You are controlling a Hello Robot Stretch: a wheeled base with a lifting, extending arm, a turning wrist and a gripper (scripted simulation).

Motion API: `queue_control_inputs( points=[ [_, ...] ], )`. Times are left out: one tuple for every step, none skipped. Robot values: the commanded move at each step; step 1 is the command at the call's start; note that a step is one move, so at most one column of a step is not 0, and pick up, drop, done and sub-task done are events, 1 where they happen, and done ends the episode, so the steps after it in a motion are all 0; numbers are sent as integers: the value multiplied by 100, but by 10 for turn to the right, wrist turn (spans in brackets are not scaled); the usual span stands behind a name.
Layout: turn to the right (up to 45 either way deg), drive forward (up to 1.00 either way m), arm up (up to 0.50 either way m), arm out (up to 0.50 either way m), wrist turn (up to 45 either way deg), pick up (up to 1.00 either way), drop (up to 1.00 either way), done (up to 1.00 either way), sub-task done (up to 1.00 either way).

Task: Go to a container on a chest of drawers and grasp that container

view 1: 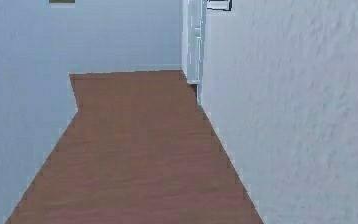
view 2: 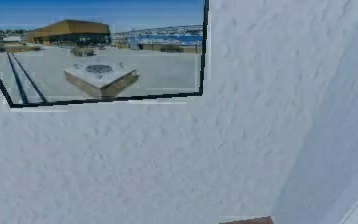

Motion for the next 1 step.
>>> queue_control_inputs(
  points=[
    [0, 100, 0, 0, 0, 0, 0, 0, 0]
  ],
)
